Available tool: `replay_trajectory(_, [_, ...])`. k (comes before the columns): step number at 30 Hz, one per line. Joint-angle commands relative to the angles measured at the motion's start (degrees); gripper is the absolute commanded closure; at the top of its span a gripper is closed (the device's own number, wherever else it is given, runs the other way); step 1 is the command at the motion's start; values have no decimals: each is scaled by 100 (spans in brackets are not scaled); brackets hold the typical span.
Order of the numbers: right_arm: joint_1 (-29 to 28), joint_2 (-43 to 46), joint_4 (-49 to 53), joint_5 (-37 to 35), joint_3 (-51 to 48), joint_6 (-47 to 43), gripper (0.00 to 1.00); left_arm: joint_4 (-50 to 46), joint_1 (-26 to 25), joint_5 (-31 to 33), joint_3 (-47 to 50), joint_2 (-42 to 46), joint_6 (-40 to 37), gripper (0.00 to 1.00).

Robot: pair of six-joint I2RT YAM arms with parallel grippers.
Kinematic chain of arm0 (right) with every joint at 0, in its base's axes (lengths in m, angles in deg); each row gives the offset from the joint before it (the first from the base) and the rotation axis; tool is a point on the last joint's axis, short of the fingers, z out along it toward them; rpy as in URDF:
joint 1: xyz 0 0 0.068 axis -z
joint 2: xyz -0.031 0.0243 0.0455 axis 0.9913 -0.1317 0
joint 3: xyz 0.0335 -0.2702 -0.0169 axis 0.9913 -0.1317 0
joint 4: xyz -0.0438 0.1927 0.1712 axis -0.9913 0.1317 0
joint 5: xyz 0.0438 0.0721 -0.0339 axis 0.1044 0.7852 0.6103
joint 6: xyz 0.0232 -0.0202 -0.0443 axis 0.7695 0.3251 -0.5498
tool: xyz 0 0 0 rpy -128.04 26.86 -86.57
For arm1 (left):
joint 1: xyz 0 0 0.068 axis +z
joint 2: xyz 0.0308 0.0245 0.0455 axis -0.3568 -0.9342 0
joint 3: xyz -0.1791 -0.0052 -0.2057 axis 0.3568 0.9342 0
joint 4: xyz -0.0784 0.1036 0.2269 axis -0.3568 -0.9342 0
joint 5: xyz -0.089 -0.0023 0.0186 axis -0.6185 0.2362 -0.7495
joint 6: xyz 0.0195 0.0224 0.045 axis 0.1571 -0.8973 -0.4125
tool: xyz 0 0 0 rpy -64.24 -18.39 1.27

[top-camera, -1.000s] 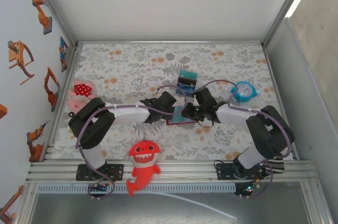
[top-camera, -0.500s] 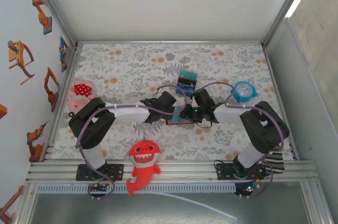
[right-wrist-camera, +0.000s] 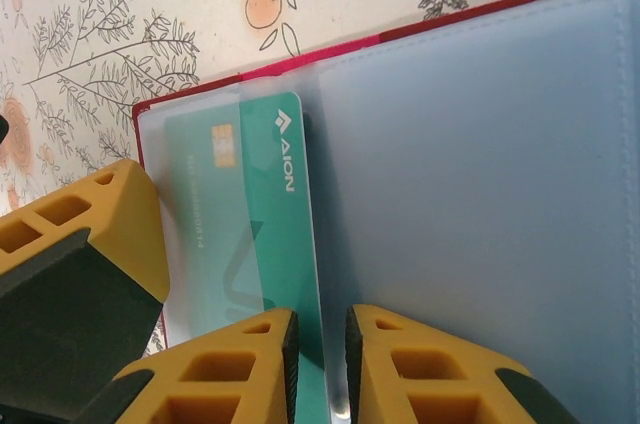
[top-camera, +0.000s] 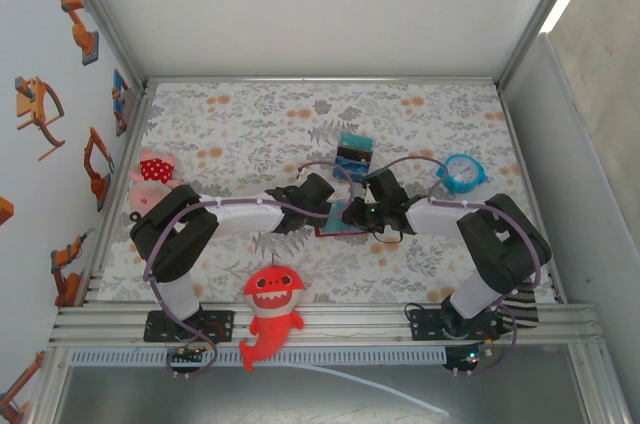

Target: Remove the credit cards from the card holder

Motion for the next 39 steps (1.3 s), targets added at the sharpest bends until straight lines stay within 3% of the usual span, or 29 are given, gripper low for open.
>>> replay_trajectory(1, [32, -97, -11, 9, -147, 104, 80, -312, -15, -7, 14, -135, 0, 3])
replay_trajectory(11, [42, -332, -854, 475, -227, 319, 81, -368, -13, -20, -3, -162, -3, 3])
replay_trajectory(19, [171, -277, -845, 421, -361, 306, 92, -362, -17, -23, -13, -163, -4, 3])
replay_trajectory(32, [291, 332, 309, -200, -196, -283, 99, -316, 23, 66, -9, -84, -168, 3])
replay_trajectory(39, [291, 272, 180, -69, -156, -292, 99, -117, 27, 24, -21, -22, -364, 3])
